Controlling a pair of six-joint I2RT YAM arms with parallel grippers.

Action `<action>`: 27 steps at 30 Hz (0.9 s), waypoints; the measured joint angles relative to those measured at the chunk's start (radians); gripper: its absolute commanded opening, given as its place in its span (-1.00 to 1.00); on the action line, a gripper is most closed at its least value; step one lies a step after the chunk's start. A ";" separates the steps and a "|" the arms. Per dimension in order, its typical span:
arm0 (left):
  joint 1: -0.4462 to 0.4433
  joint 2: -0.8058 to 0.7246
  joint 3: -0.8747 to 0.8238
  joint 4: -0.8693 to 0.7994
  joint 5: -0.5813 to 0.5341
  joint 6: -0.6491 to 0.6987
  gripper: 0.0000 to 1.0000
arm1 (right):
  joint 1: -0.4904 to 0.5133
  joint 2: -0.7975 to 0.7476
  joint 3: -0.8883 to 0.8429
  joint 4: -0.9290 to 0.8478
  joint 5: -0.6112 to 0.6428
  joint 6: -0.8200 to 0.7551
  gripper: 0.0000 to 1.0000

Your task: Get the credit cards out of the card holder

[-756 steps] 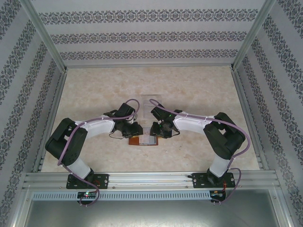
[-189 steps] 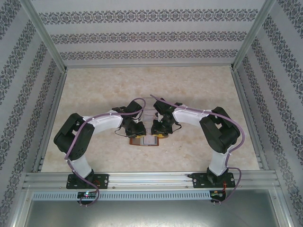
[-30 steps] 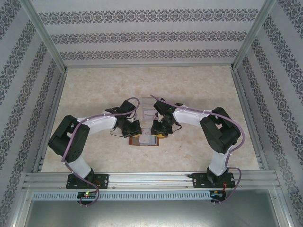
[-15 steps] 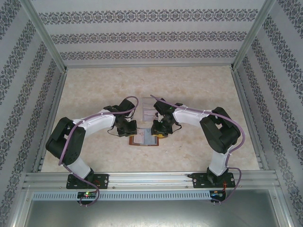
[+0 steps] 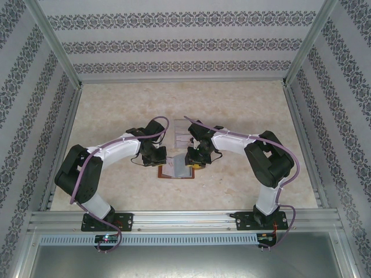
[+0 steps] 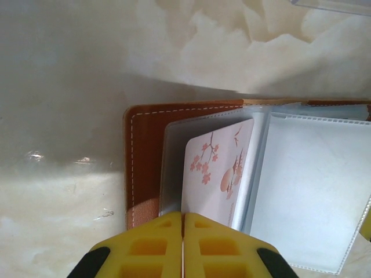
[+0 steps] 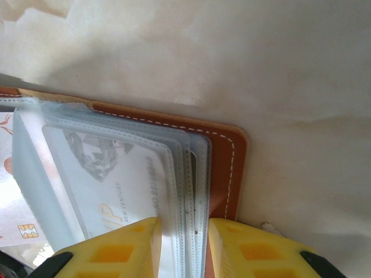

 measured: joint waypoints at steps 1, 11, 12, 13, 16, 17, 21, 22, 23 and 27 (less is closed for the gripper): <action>0.000 0.000 0.000 0.000 0.004 0.000 -0.84 | 0.000 0.000 0.000 0.000 0.000 0.000 -0.38; 0.000 0.008 0.000 0.024 0.072 -0.002 -0.83 | 0.000 -0.038 0.002 -0.059 0.085 0.000 -0.35; 0.000 0.008 0.000 0.026 0.075 -0.002 -0.84 | 0.000 -0.050 0.002 -0.068 0.096 0.000 -0.35; 0.000 0.008 0.000 0.027 0.077 -0.002 -0.83 | -0.003 -0.062 0.002 -0.074 0.104 0.002 -0.35; 0.000 0.008 0.000 0.030 0.079 -0.002 -0.83 | -0.006 -0.104 0.004 -0.077 0.110 0.004 -0.37; 0.000 0.009 0.000 0.030 0.079 -0.002 -0.83 | -0.006 -0.116 0.006 -0.075 0.109 0.005 -0.38; 0.000 0.017 0.000 0.031 0.081 -0.002 -0.83 | -0.006 -0.145 0.006 -0.045 0.079 0.011 -0.39; 0.000 0.019 0.000 0.032 0.083 -0.002 -0.83 | -0.006 -0.145 0.006 -0.033 0.066 0.011 -0.39; 0.000 0.022 0.000 0.032 0.087 -0.002 -0.83 | -0.006 -0.144 0.006 -0.018 0.048 0.012 -0.39; 0.000 0.024 0.000 0.036 0.101 -0.002 -0.82 | 0.000 -0.127 0.006 0.025 -0.004 0.019 -0.39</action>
